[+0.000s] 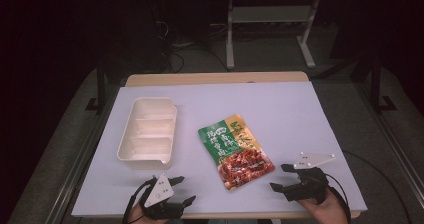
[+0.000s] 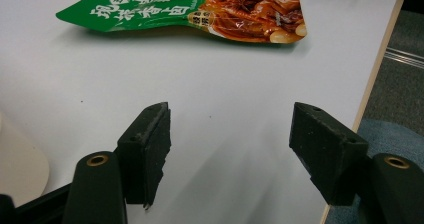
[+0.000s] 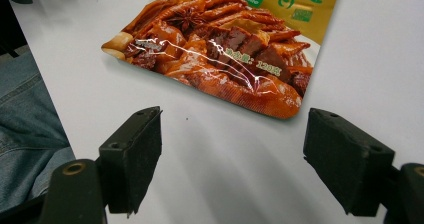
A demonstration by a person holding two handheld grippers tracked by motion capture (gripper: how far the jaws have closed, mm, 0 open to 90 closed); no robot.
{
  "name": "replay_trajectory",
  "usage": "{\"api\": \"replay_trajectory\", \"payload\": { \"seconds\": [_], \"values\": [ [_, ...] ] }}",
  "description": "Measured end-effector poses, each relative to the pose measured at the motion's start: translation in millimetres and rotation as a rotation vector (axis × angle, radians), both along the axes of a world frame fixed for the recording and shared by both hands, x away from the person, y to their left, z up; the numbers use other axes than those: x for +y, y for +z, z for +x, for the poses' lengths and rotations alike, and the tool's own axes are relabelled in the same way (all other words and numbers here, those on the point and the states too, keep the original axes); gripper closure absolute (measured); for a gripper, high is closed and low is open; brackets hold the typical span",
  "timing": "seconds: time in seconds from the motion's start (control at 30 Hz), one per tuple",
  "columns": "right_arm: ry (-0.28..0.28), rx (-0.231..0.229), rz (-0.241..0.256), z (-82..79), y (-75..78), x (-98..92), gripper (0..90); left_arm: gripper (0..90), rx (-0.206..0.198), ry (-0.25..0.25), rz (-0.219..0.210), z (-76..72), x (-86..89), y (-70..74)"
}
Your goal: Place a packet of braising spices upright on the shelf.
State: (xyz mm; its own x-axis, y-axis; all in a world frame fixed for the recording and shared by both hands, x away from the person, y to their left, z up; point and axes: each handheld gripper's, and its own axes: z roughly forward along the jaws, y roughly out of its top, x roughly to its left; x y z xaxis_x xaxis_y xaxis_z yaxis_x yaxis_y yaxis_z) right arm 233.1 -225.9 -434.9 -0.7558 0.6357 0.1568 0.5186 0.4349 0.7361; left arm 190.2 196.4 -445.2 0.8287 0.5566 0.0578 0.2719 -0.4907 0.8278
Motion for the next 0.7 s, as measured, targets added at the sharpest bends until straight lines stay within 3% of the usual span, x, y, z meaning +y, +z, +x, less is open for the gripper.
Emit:
{"api": "replay_trajectory", "payload": {
  "seconds": [0.33,0.4,0.5,0.7],
  "values": [
    [0.011,-0.003,0.003,1.3,-0.4,1.4,22.2,36.4,0.014,-0.008,-0.006,0.9,-4.7,1.2],
    [0.009,0.003,0.007,1.7,0.1,2.1,22.1,38.2,0.039,-0.003,-0.020,3.6,-5.8,3.0],
    [0.019,0.001,0.019,5.3,0.8,1.7,21.1,46.8,0.076,-0.003,-0.064,8.5,-7.2,7.0],
    [0.035,0.011,0.034,15.1,6.1,1.8,21.0,62.9,0.072,-0.026,-0.057,24.9,-18.1,15.5]
  ]
}}
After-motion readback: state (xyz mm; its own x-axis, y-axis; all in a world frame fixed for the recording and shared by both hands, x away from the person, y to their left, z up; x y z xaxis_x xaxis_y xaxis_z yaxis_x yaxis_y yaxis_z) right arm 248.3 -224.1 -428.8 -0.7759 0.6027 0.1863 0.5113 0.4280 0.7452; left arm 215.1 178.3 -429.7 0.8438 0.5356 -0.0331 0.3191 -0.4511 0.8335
